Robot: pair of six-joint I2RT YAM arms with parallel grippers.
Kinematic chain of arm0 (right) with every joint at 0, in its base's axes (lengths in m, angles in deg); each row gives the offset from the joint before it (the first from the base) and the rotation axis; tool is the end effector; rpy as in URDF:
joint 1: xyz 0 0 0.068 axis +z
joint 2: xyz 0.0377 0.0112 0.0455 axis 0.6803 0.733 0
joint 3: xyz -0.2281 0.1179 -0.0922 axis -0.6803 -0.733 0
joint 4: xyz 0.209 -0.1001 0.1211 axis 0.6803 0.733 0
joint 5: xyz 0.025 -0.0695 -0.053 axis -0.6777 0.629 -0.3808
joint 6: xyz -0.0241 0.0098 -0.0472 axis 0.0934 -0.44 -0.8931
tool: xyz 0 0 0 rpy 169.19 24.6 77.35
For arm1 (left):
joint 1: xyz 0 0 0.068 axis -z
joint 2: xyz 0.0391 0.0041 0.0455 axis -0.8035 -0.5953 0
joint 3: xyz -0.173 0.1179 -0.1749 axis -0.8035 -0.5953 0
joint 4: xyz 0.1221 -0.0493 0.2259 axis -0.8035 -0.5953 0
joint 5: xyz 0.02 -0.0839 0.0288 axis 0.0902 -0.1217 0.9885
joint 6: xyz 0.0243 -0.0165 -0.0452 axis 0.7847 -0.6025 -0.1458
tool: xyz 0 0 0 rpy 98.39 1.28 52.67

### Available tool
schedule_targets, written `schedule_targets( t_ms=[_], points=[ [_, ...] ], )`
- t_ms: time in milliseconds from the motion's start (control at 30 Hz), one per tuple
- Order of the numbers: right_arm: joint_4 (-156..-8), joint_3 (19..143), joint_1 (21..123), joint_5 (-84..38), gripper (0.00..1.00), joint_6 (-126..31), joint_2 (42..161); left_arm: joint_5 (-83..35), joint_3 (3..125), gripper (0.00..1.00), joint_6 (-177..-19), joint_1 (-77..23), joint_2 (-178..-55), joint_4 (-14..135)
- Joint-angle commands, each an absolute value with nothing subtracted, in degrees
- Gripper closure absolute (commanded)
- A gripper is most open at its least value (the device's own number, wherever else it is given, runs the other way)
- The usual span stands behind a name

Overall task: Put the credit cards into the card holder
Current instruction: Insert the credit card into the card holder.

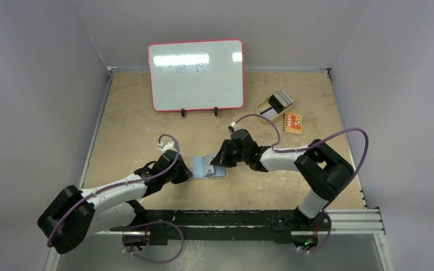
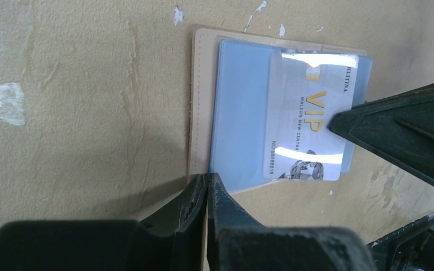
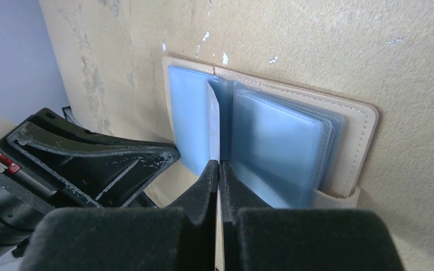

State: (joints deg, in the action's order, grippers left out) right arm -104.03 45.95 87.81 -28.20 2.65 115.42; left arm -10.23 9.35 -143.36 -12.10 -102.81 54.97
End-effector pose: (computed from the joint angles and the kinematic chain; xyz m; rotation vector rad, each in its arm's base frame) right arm 0.2243 0.2353 0.1525 0.1048 2.4183 1.1942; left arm 0.1421 -0.1206 0.1390 -0.3884 2.4735 -0.6635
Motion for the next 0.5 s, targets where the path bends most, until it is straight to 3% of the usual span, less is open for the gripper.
schedule_targets(
  t_ms=[0,467],
  points=[
    [-108.1,45.2,87.6,-28.1,1.0,3.7,116.3,-11.5,7.6,0.97,-144.3,-12.2,-103.2,57.1],
    [-111.5,45.3,87.8,-28.0,0.95,3.1,120.3,-12.1,7.1,0.97,-145.5,-12.2,-102.9,58.2]
  ],
)
